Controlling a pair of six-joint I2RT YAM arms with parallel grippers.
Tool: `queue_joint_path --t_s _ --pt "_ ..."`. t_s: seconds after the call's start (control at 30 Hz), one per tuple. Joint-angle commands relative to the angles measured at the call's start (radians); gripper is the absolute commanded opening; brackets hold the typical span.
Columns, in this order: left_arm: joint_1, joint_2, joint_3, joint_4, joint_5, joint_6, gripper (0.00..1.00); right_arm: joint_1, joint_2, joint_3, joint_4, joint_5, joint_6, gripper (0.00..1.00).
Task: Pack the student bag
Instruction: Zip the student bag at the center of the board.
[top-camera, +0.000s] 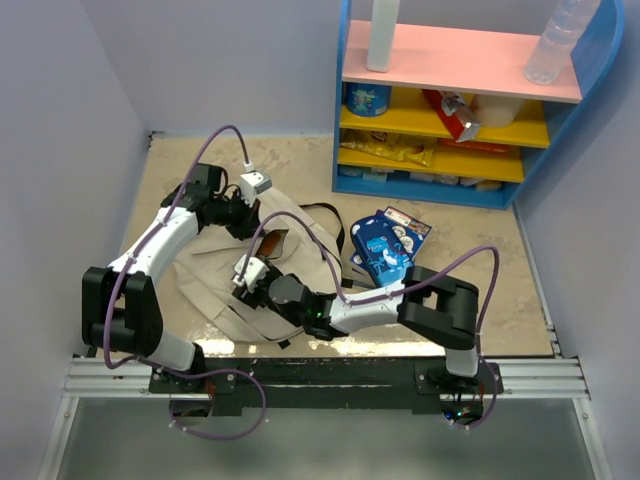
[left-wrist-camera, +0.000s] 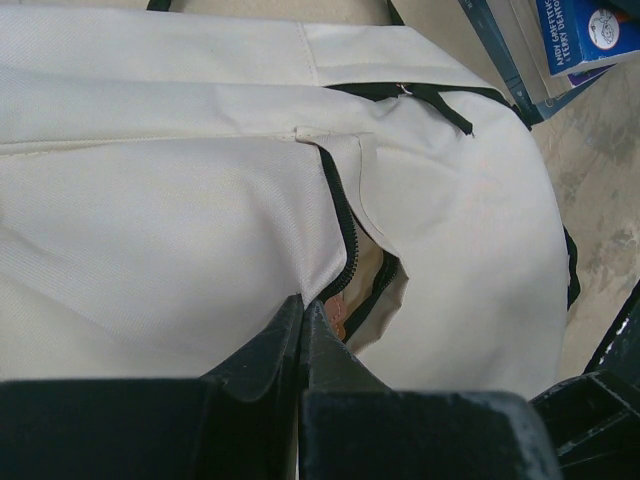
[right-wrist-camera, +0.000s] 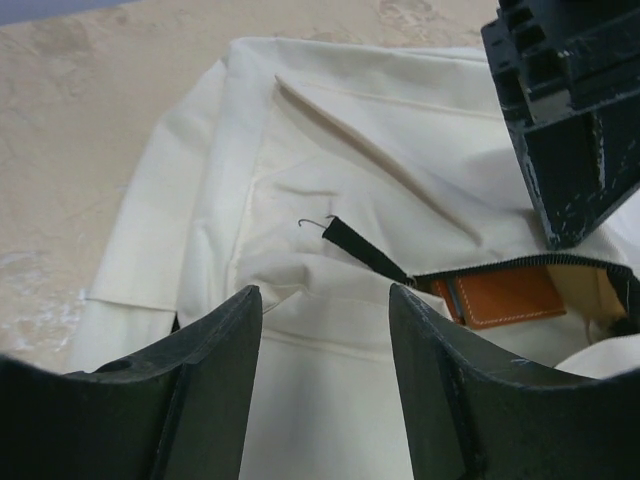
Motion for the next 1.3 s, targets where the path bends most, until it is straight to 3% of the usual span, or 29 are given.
queue_joint_path --t_s 0.0,0.47,1.1,1.27 --pt "0.005 -0.039 0.045 0.008 0.050 -0.001 0.00 -0.003 0.030 0.055 0.128 0.037 -0.166 0.57" --pt "0.005 -0.063 0.033 0.000 0.049 0.014 0.00 -0.046 0.136 0.174 0.104 0.025 -0.218 0.55" --pt "0.005 -0.059 0.048 0.008 0.035 -0.003 0.00 -0.052 0.139 0.176 -0.001 -0.041 -0.202 0.55" --pt "0.005 -0.062 0.050 0.008 0.035 -0.003 0.00 -0.077 0.166 0.203 -0.044 -0.052 -0.163 0.46"
